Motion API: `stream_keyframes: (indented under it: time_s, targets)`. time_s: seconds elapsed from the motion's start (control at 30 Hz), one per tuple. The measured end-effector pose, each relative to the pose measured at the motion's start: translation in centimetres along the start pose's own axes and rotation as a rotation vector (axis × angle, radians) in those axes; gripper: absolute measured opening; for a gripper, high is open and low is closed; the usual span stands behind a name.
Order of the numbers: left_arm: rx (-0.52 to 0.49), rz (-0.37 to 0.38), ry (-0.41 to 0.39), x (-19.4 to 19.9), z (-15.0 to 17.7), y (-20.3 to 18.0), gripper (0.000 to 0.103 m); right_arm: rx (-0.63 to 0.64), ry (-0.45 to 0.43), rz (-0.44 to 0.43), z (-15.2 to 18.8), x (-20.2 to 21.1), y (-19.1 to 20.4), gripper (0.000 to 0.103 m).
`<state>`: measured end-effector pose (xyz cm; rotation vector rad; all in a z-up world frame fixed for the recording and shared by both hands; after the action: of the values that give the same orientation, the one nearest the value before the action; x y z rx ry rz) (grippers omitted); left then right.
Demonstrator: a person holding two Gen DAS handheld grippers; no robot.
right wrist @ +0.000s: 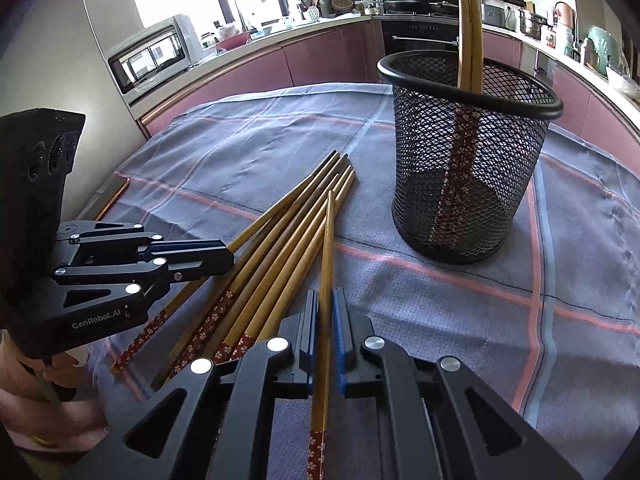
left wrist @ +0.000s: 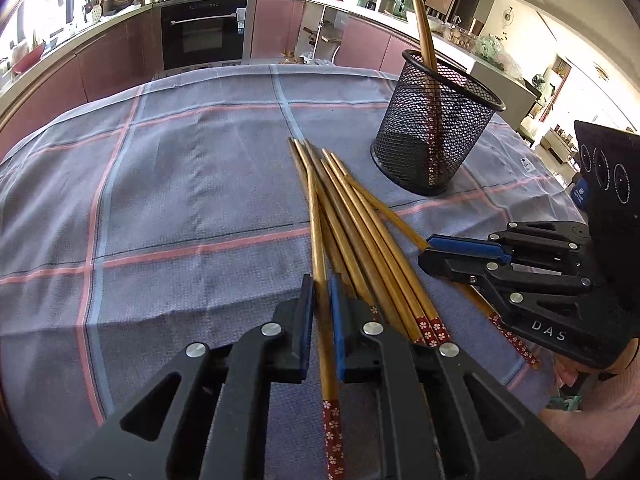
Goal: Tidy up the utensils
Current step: 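Lift the chopsticks upright with the right gripper over the mesh holder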
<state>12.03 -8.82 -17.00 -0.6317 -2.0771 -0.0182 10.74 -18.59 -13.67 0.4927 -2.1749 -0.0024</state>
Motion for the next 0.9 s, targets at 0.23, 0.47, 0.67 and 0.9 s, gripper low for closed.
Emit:
stream_keyframes:
  time_s: [0.23,0.47,0.67,0.9]
  targets:
    - [-0.002,0.006,0.005,-0.5,-0.5,0.1,0.01,-0.004,-0.006,0.001,-0.2,0.0,-0.1,0.006]
    - [0.004,0.018,-0.049,1.5,-1.3,-0.6,0.007,-0.003,-0.078,-0.012,-1.2,2.5,0.0,0.006]
    - [-0.015,0.083,-0.118,5.0,-3.1,-2.2,0.007,-0.017,-0.176,-0.036,-3.1,6.0,-0.3,0.006]
    - [-0.039,0.171,-0.207,9.6,-5.1,-4.3,0.007,-0.042,-0.277,-0.056,-5.0,9.5,-1.3,0.006]
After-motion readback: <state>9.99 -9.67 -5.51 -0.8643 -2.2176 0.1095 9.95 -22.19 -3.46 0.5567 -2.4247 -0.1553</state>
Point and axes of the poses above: each gripper's, at about its wrist camera, not at the fingertips, and x roughly against the way its jaws point, y to its left, z to its underside, the point moved 10 cm from there along -x, roughly the way its jaws point, and after that the axes turned 3 degrees about x, right-handed, at the moved point
